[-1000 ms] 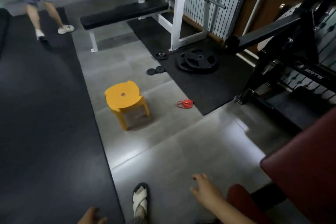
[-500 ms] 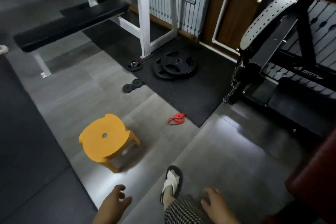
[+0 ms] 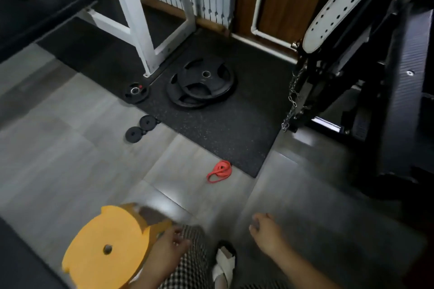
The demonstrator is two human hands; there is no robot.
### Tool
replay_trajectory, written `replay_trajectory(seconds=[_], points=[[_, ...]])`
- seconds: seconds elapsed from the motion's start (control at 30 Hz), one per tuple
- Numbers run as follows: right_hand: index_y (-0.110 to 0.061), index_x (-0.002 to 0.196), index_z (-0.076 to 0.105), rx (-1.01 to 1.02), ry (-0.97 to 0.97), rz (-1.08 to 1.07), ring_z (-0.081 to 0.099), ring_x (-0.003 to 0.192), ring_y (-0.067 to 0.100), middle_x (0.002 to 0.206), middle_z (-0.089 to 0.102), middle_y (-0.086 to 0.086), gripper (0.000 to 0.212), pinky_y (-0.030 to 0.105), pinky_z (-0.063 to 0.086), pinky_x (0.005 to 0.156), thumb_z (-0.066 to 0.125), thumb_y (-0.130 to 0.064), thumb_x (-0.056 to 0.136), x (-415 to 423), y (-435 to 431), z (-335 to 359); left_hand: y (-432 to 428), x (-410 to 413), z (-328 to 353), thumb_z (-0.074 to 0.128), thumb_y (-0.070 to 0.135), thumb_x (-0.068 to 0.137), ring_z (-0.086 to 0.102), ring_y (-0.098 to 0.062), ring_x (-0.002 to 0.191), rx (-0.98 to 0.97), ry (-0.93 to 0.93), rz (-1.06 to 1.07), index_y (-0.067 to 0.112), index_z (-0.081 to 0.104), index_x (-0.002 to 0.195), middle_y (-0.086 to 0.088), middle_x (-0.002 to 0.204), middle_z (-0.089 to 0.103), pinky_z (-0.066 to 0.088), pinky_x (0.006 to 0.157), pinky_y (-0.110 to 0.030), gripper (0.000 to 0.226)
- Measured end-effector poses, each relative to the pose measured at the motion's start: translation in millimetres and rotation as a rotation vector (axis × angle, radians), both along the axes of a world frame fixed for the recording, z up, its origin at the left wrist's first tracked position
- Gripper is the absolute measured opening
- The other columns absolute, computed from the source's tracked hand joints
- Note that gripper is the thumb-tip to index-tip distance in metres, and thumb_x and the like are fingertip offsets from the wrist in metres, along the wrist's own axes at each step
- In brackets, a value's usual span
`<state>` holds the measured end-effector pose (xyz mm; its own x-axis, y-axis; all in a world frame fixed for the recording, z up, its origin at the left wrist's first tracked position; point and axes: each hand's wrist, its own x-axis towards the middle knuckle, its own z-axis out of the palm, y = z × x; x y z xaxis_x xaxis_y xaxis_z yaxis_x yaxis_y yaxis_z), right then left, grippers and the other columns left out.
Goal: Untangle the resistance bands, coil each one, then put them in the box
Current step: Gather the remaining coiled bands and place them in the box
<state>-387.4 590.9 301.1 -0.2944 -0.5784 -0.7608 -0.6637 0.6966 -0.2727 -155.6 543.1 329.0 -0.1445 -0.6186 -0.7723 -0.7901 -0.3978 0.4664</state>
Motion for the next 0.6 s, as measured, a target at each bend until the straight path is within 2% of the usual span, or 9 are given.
replay_trajectory(seconds=[0.13, 0.3, 0.4, 0.5, 0.53, 0.6], points=[[-0.01, 0.119, 0.053, 0.079, -0.028, -0.11, 0.052, 0.117, 0.026, 0.127, 0.052, 0.011, 0.03, 0.027, 0.041, 0.092, 0.044, -0.026, 0.095, -10.1, -53.3, -30.8, -75.2, -27.0, -32.7, 0.064, 0.025, 0.085, 0.06, -0.018, 0.097, 0.03, -0.038, -0.044, 0.032, 0.045, 0.094, 0.003, 0.091, 0.06, 0.045, 0.085, -0.028, 0.022], [-0.009, 0.106, 0.058, 0.1, -0.094, -0.328, 0.056, 0.11, 0.027, 0.119, 0.059, 0.013, 0.024, 0.03, 0.043, 0.088, 0.046, -0.025, 0.093, -27.8, -121.9, -105.8, -173.6, -77.1, -103.3, 0.058, 0.018, 0.087, 0.057, -0.014, 0.08, 0.072, -0.003, -0.087, 0.025, 0.046, 0.099, 0.0, 0.09, 0.061, 0.04, 0.064, -0.021, 0.018], [-0.013, 0.091, 0.057, 0.109, -0.122, -0.458, 0.058, 0.102, 0.027, 0.11, 0.063, 0.015, 0.015, 0.029, 0.042, 0.079, 0.047, -0.023, 0.092, -36.3, -160.5, -181.3, -222.5, -103.9, -186.0, 0.059, 0.017, 0.087, 0.059, -0.017, 0.08, 0.086, 0.018, -0.086, 0.024, 0.051, 0.099, -0.001, 0.09, 0.062, 0.042, 0.068, -0.024, 0.017], [-0.015, 0.074, 0.051, 0.1, -0.144, -0.569, 0.06, 0.098, 0.03, 0.103, 0.064, 0.017, 0.019, 0.031, 0.041, 0.075, 0.048, -0.021, 0.092, -43.7, -197.9, -276.6, -263.7, -127.6, -290.3, 0.058, 0.012, 0.088, 0.057, -0.016, 0.074, 0.072, 0.02, -0.071, 0.012, 0.055, 0.106, -0.002, 0.085, 0.059, 0.039, 0.055, -0.01, 0.018], [-0.012, 0.076, 0.053, 0.096, -0.136, -0.602, 0.059, 0.098, 0.031, 0.104, 0.063, 0.019, 0.02, 0.032, 0.042, 0.077, 0.049, -0.022, 0.092, -45.2, -210.1, -310.7, -275.0, -134.1, -324.5, 0.058, 0.011, 0.088, 0.057, -0.018, 0.076, 0.068, 0.001, -0.062, 0.009, 0.057, 0.108, -0.005, 0.088, 0.06, 0.04, 0.058, -0.013, 0.02], [-0.004, 0.097, 0.057, 0.058, -0.09, -0.619, 0.056, 0.103, 0.032, 0.113, 0.057, 0.019, 0.029, 0.034, 0.042, 0.084, 0.048, -0.031, 0.093, -51.6, -232.2, -366.3, -291.7, -143.6, -384.2, 0.059, 0.013, 0.087, 0.06, -0.025, 0.091, 0.037, -0.023, -0.04, 0.004, 0.058, 0.111, -0.014, 0.099, 0.063, 0.04, 0.072, -0.024, 0.025]])
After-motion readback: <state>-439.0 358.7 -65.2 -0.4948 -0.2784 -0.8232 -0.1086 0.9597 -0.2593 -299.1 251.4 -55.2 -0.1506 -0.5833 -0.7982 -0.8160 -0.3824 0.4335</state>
